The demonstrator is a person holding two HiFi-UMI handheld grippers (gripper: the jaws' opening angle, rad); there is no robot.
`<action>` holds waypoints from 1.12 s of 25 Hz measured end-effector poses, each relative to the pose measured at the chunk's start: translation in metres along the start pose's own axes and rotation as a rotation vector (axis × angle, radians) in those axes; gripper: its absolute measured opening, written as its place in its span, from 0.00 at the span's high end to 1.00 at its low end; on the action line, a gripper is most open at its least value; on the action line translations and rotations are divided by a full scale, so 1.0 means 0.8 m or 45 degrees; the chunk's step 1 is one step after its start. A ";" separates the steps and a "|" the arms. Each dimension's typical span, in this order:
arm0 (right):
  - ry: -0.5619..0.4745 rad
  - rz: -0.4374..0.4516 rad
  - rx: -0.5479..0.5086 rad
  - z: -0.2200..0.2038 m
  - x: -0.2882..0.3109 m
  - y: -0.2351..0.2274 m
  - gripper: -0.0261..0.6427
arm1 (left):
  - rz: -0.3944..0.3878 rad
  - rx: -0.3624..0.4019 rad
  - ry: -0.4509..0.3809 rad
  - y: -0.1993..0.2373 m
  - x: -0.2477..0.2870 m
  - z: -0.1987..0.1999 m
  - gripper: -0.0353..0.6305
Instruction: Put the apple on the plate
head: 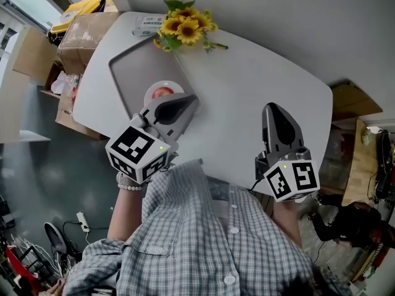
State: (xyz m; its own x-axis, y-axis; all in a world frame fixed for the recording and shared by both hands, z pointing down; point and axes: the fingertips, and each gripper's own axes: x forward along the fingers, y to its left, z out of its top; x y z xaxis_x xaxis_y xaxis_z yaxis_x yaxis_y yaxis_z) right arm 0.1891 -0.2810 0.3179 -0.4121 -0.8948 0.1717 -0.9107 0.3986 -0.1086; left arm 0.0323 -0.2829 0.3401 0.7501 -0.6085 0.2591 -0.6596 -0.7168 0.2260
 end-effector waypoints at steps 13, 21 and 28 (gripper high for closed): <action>0.015 0.000 -0.028 -0.002 -0.002 0.002 0.92 | 0.017 -0.005 -0.028 0.006 -0.007 0.005 0.93; 0.017 0.000 -0.033 -0.005 -0.001 0.003 0.92 | 0.009 -0.009 -0.027 0.007 -0.006 0.003 0.93; 0.030 0.002 -0.038 -0.010 -0.001 0.004 0.92 | 0.003 -0.003 -0.005 0.004 -0.004 -0.003 0.93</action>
State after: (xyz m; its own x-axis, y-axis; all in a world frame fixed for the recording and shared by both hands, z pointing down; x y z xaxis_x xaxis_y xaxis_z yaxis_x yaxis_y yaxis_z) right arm 0.1864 -0.2777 0.3250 -0.4139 -0.8893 0.1945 -0.9103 0.4062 -0.0800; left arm 0.0275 -0.2828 0.3424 0.7486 -0.6117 0.2558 -0.6616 -0.7146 0.2273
